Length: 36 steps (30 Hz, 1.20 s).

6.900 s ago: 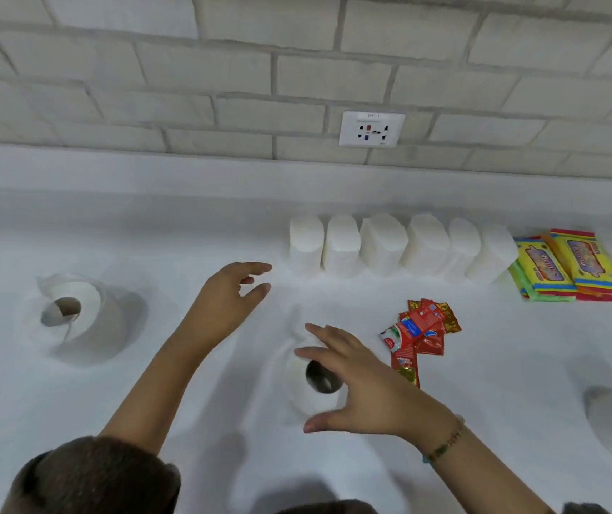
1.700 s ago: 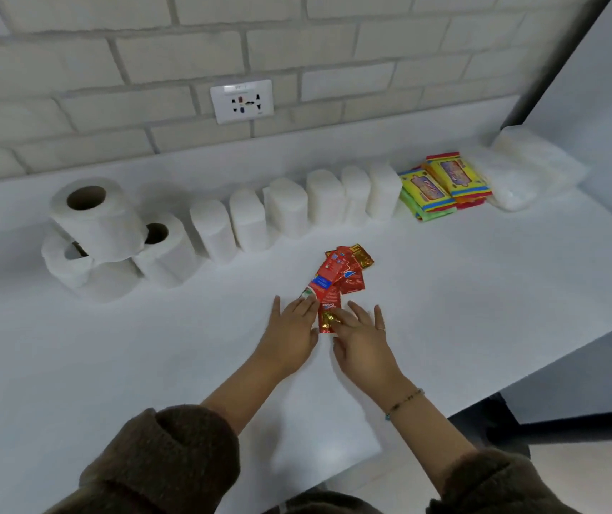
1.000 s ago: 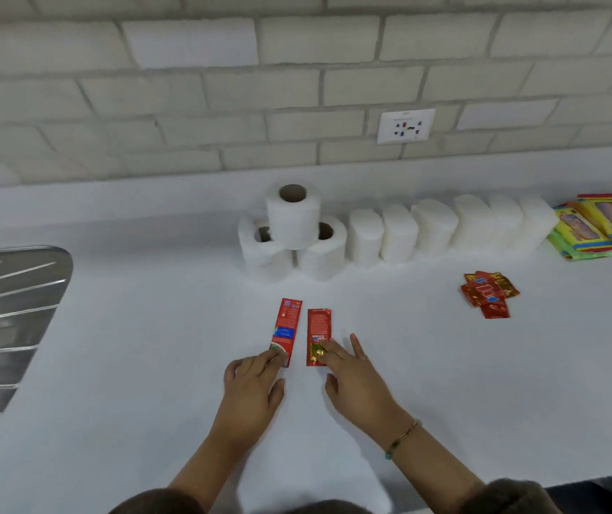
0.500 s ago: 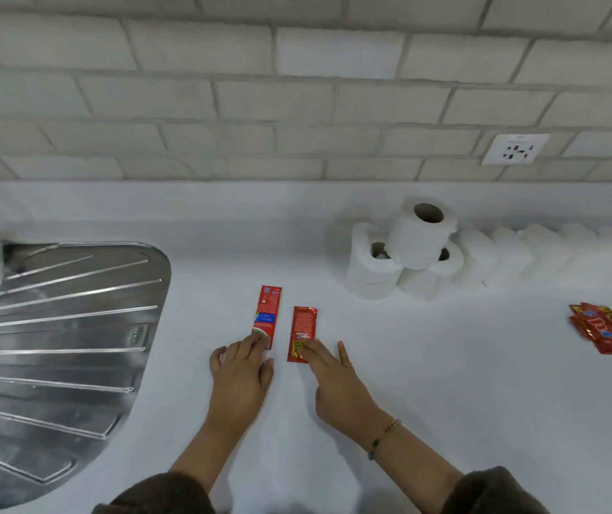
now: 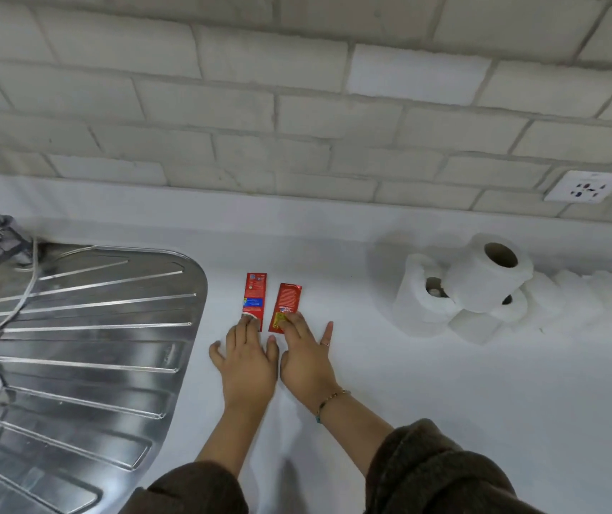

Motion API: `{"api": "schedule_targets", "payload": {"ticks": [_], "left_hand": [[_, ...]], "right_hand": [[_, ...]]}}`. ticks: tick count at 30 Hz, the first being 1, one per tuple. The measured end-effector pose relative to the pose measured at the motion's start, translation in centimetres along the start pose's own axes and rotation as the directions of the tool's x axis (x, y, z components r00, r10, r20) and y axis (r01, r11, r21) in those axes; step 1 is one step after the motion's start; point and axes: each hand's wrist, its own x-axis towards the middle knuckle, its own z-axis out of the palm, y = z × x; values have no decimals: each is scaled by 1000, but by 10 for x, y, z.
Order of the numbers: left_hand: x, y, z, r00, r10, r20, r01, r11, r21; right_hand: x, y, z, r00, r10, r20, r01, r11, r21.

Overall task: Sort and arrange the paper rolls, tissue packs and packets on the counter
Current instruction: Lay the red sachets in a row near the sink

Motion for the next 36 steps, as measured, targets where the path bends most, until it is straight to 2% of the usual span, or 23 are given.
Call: {"api": "schedule_targets", "payload": {"ticks": [5,13,18,21,24,27,29,32,36], "left_hand": [[-2,-4,0,997,-68,-33,66,996,-55],[-6,-3,-4,998,-44,-36,43,998,-46],[-7,-3,-8,998,-23,-57,20,998,-58],[-9,-2,-12,997,30,-64,-34,997,-69],[-20,11,-15,985,161,-68,-170,974,-153],[-37,46,-13,970,242,-9,-233,922,-310],[-49,79,-7,953,304,23,-275,891,-362],[-66,131,6,900,427,85,-362,843,-397],[-83,188,23,834,538,127,-445,790,-423]], "right_hand": [[2,3,3,995,-71,72,75,996,-52],[2,4,2,992,-82,94,91,992,-88],[-5,8,-1,992,-108,58,106,994,31],[-28,18,-15,996,-88,35,82,987,138],[-61,45,-35,997,-65,-50,72,985,155],[-91,89,-61,978,15,-208,9,994,112],[-110,122,-83,942,133,-308,-101,988,119],[-134,167,-121,844,316,-434,-254,947,196],[-158,220,-164,729,467,-500,-403,884,238]]}}
